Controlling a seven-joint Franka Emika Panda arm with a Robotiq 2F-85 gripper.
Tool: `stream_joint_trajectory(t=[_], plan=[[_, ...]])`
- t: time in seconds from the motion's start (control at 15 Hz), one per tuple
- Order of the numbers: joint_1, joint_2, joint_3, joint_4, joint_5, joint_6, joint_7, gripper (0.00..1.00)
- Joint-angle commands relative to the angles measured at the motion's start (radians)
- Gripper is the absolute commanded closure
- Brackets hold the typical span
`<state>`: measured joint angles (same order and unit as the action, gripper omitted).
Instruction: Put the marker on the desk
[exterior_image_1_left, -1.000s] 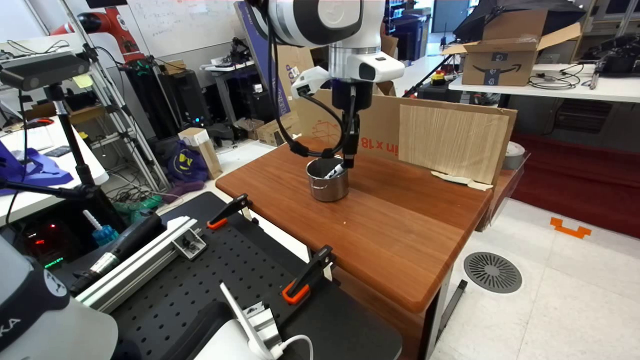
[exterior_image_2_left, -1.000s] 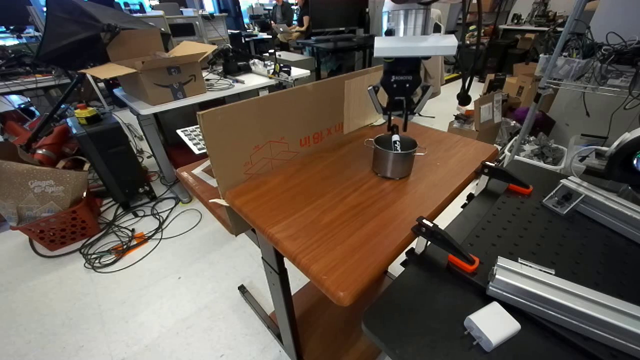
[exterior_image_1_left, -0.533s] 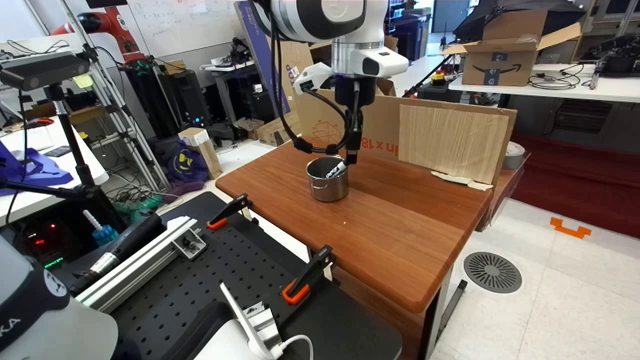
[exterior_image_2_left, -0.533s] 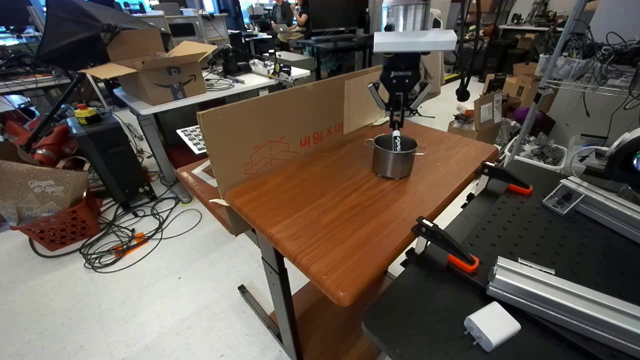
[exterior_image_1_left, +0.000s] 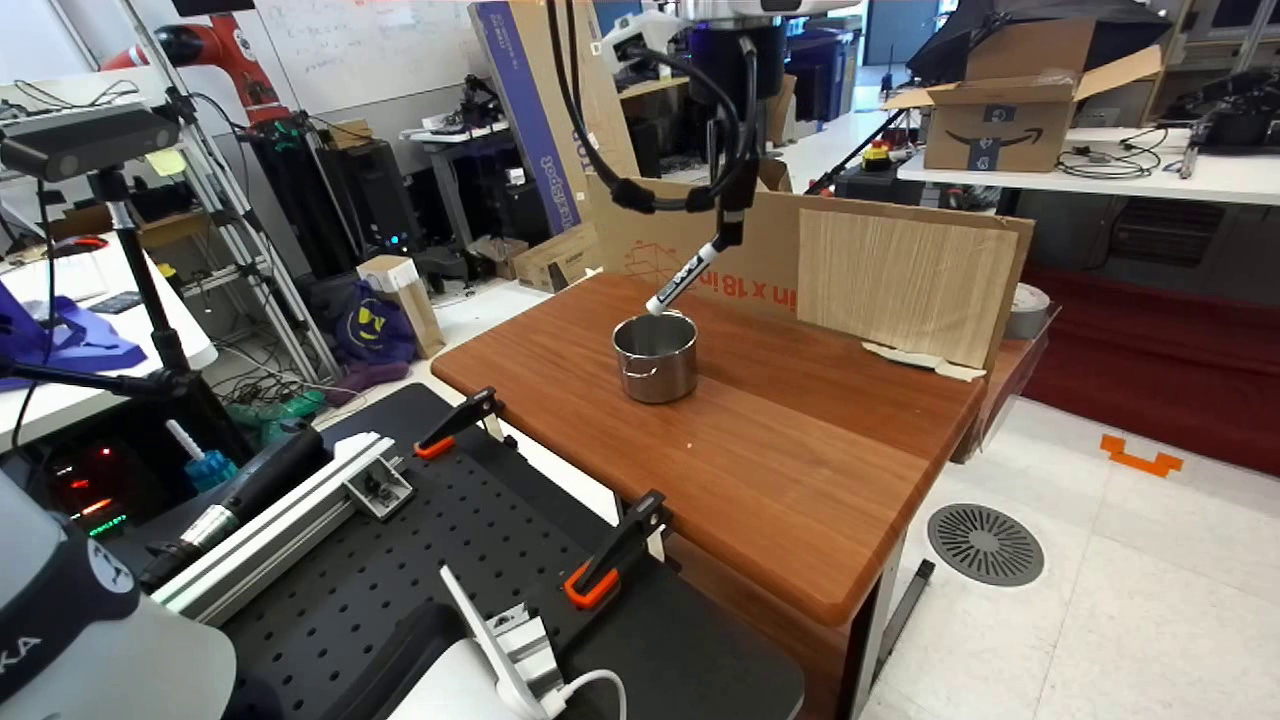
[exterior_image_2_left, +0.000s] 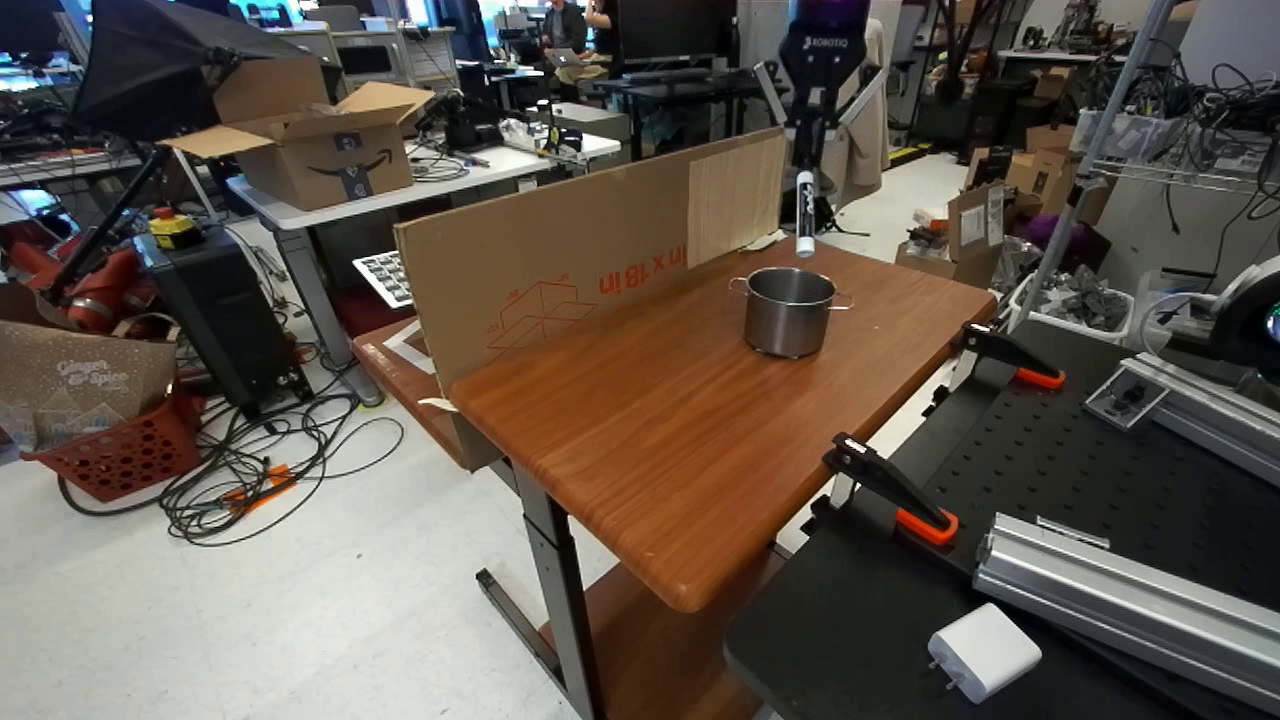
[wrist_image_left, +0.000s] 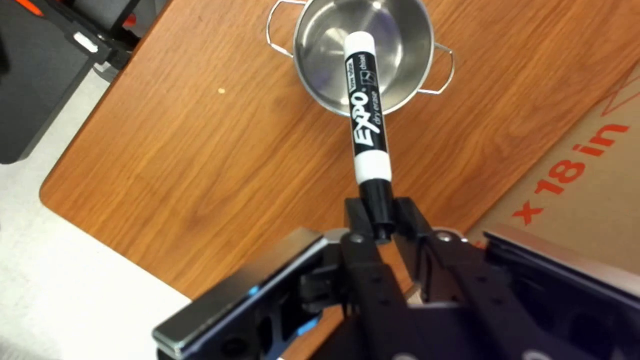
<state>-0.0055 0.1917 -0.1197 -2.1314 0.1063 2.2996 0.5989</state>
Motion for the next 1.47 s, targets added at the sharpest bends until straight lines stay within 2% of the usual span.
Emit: stream_joint_trajectory(t=[0.0, 0.33, 0.53, 1.0, 1.4], plan=[[-0.052, 0.007, -0.010, 0.044, 0.031, -0.051, -0.077, 0.95], [-0.131, 0.110, -0.029, 0.116, 0.100, -0.051, -0.195, 0.95], [-0.154, 0.193, -0.027, 0.159, 0.132, -0.041, -0.226, 0.95], [-0.160, 0.395, -0.020, 0.285, 0.149, -0.033, -0.232, 0.95], [-0.152, 0.508, -0.035, 0.383, 0.133, -0.023, -0.206, 0.95]])
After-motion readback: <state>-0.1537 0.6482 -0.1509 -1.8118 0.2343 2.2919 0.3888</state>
